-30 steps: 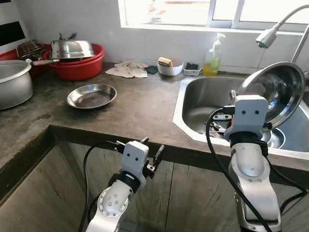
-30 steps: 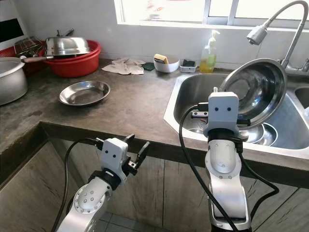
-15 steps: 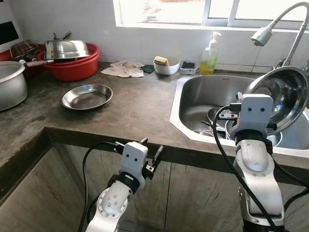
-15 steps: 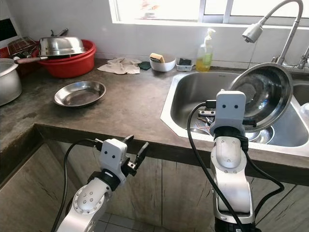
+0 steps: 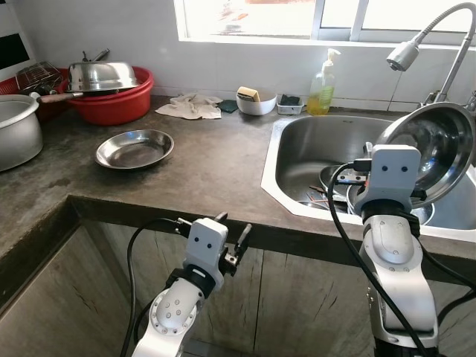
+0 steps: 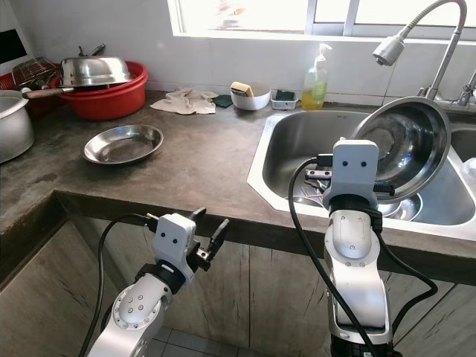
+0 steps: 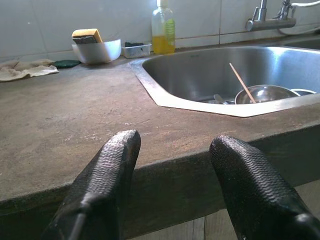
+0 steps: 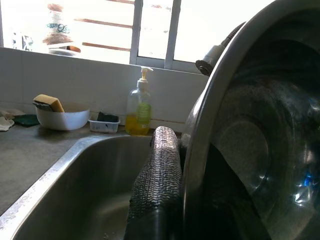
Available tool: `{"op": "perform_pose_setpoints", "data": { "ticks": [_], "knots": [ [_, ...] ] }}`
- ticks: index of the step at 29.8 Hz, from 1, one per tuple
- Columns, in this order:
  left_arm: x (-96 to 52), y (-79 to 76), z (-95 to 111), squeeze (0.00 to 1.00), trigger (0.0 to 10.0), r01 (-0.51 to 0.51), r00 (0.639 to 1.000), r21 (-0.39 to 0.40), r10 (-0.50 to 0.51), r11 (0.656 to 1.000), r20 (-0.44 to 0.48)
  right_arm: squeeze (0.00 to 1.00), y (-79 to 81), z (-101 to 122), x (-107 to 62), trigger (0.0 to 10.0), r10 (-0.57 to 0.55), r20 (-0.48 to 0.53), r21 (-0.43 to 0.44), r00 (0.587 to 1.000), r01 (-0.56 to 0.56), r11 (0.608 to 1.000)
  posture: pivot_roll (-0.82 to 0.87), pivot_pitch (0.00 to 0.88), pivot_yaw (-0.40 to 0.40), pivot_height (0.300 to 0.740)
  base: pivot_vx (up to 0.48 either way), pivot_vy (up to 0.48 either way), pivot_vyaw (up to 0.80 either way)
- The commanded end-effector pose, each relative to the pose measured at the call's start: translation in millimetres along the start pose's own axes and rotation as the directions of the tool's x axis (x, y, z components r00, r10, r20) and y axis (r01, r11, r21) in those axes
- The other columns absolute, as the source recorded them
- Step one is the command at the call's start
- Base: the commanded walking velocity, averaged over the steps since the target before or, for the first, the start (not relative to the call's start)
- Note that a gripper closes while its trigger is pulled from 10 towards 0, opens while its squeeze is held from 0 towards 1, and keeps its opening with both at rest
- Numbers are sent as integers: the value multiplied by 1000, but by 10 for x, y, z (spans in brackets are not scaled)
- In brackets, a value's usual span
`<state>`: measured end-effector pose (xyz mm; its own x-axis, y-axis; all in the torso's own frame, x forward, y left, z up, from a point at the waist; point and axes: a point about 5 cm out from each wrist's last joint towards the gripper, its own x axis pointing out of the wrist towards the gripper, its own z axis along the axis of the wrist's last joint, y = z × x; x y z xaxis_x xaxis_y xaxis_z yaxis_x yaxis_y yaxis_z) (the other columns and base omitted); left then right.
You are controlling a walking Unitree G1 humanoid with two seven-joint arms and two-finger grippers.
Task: Kitchen organization
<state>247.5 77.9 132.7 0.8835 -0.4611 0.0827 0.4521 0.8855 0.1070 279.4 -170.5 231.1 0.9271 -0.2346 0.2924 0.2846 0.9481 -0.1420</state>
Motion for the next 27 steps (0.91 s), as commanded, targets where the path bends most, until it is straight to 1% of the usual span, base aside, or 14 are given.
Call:
{"op": "perform_pose_setpoints", "data": {
  "ticks": [1, 6, 8, 9, 11, 19, 22, 24, 26, 27],
  "knots": [
    [-3, 4, 20, 0, 10000, 0, 1000, 5, 0, 1000, 2, 0, 1, 39, 22, 10000, -4, 9, 2, 1000, 4, 1000, 14, 7, -7, 740, 0, 0, 0],
    [-4, 4, 20, 0, 10000, 0, 1000, 4, 0, 1000, 2, 0, -14, 43, 40, 10000, -7, 7, 3, 1000, 7, 1000, 14, 7, -7, 740, 0, 0, 0],
    [-29, -8, 23, 0, 10000, 1, 1000, 5, -1, 1000, 4, 0, -6, 14, 213, 10000, 34, -31, 25, 999, -33, 999, 28, 4, -24, 740, 0, 0, 0],
    [-39, -9, 22, 0, 10000, -1, 1000, 5, 1, 1000, 3, 0, 1, 10, 258, 10000, 47, -40, 33, 998, -45, 998, 29, 5, -23, 740, 0, 0, 0],
    [-45, -9, 21, 0, 10000, -2, 1000, 6, 2, 1000, 2, 0, 7, 8, 279, 10000, 53, -44, 37, 998, -52, 998, 29, 5, -23, 740, 0, 0, 0],
    [-36, 2, 14, 0, 10000, -1, 1000, 7, 1, 1000, -6, 0, 24, 12, 263, 10000, 54, -42, 43, 998, -52, 998, 25, 0, -18, 740, 0, 0, 0],
    [-24, 3, 23, 0, 10000, -1, 1000, 15, 1, 1000, -1, 0, 20, 3, 292, 10000, 60, -46, 47, 997, -58, 997, 28, 4, -22, 740, 0, 0, 0],
    [-20, 9, 30, 0, 10000, -5, 1000, 35, 5, 999, 4, 0, 25, -3, 304, 10000, 70, -51, 53, 996, -68, 996, 27, 8, -21, 740, 0, 0, 0],
    [-20, 12, 29, 0, 10000, -7, 1000, 35, 7, 999, 3, 0, 28, -3, 306, 10000, 75, -52, 57, 996, -72, 996, 27, 8, -21, 740, 0, 0, 0],
    [-20, 17, 19, 0, 10000, -10, 1000, 40, 10, 999, -3, 0, 38, -7, 311, 10000, 91, -55, 62, 994, -87, 994, 26, 8, -18, 740, 285, -382, 0]
  ]
}}
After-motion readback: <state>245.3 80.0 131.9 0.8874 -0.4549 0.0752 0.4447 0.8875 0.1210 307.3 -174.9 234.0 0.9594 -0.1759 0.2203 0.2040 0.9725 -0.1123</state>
